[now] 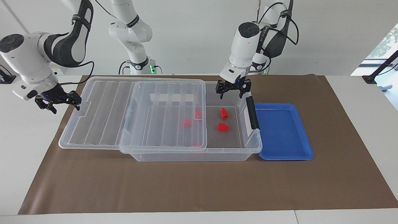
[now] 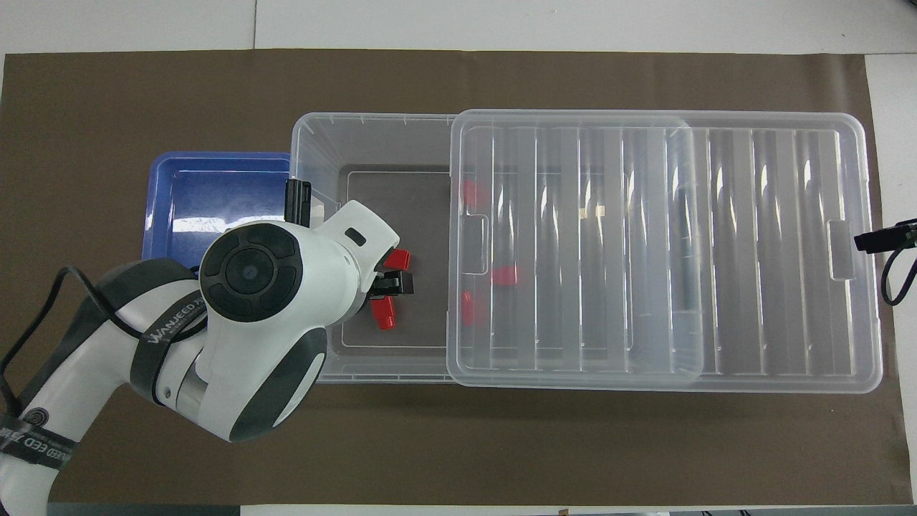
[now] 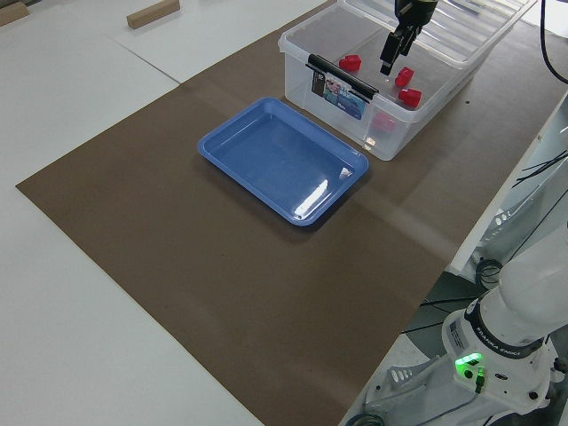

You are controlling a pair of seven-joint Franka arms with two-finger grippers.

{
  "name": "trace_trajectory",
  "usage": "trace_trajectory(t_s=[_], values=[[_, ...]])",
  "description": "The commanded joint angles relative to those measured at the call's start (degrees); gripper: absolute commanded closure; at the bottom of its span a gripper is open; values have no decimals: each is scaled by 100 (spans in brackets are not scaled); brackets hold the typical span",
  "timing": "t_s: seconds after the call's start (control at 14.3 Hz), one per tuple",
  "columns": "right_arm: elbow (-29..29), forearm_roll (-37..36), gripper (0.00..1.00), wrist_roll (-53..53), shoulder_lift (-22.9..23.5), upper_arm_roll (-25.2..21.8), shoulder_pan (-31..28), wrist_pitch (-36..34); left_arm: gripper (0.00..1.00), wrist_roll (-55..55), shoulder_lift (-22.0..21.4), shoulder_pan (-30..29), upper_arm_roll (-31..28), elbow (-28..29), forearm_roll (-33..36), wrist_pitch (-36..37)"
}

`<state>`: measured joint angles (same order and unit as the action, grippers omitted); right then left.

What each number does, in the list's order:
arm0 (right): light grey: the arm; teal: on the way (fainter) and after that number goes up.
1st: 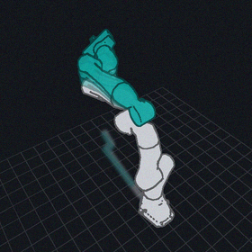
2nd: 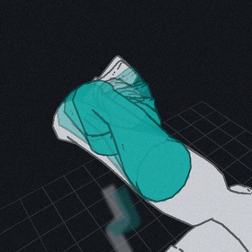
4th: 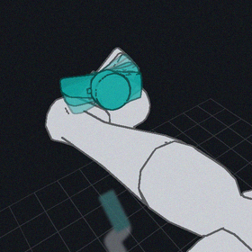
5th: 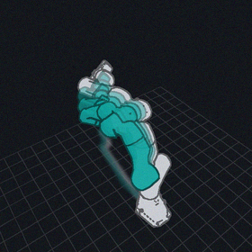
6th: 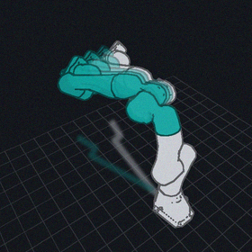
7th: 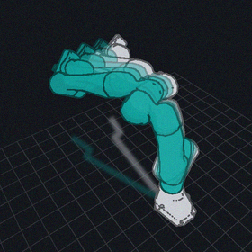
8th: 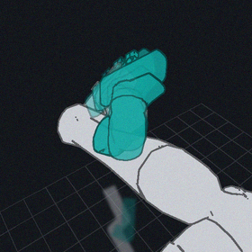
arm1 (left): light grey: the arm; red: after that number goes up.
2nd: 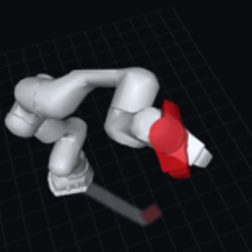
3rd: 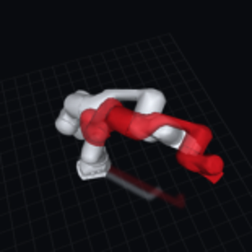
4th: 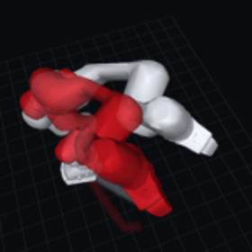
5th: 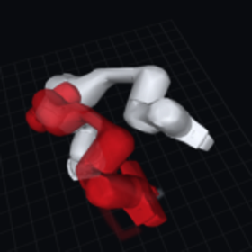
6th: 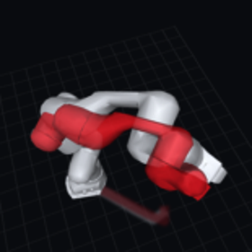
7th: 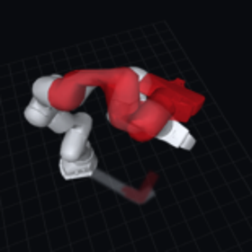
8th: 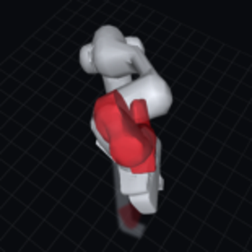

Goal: Place red block in blue tray from box
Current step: 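Grasp a red block with the left gripper and lift it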

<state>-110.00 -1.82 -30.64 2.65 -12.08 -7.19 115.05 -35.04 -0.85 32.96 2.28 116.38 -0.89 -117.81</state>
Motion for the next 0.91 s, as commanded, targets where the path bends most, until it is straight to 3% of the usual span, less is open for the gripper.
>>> trace_trajectory(t_s=[0.0, 0.42, 0.84], values=[[-110, 24, 0, -232, -45, -22, -63, 150, 0, -292, 180, 166, -70, 411, 18, -618], [4, 33, 0, -171, -28, 39, -72, 44, 0, -574, 445, 325, -70, 1132, 18, -1675], [847, 59, 0, 286, 175, 241, -19, -868, 1, -556, 524, 325, -70, 1528, 18, -1973]])
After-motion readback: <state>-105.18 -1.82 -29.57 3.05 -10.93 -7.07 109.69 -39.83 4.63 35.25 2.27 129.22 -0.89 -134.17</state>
